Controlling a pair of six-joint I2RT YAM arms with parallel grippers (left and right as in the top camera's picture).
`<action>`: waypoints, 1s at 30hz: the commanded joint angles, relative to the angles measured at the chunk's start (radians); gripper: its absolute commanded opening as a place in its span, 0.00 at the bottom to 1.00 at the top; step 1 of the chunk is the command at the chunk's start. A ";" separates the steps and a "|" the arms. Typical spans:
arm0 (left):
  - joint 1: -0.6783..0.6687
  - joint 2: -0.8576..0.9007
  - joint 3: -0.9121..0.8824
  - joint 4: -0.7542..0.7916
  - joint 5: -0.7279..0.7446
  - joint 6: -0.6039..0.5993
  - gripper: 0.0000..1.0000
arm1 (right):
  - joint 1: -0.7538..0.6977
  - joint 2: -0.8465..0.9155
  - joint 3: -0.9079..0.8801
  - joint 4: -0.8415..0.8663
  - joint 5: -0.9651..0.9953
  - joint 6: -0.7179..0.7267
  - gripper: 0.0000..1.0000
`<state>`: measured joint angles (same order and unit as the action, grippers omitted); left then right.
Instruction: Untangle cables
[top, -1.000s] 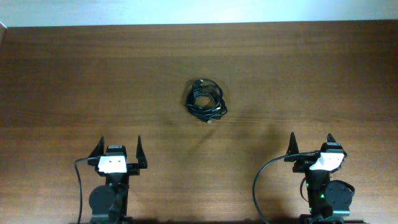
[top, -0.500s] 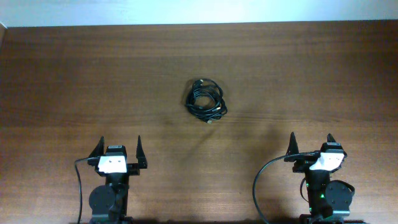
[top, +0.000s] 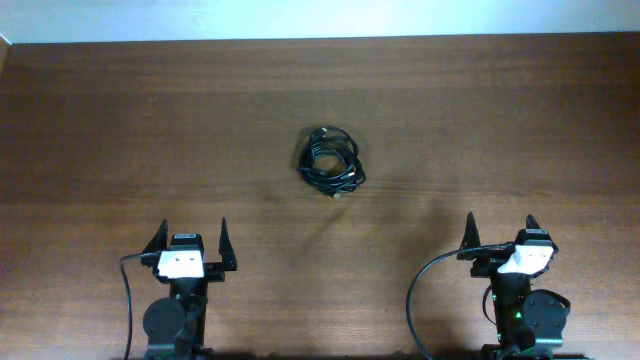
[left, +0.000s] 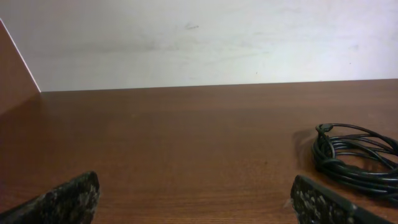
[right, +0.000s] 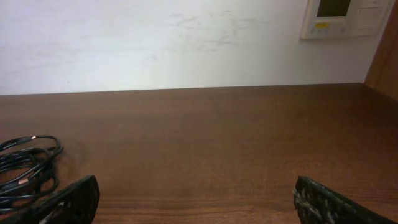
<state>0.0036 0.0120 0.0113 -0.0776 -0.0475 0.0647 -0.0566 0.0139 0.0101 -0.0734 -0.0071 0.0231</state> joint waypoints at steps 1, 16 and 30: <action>0.007 -0.004 -0.002 -0.006 0.015 0.017 0.99 | -0.005 -0.006 -0.005 -0.006 0.016 0.005 0.99; 0.006 -0.004 -0.002 0.015 0.019 0.041 0.99 | -0.003 -0.006 -0.005 0.010 0.012 0.005 0.99; 0.004 0.577 0.663 -0.357 0.555 -0.072 0.98 | -0.003 0.152 0.617 -0.588 -0.077 0.135 0.99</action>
<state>0.0044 0.4259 0.4572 -0.3504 0.3965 0.0067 -0.0563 0.0940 0.4927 -0.6048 -0.0834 0.0700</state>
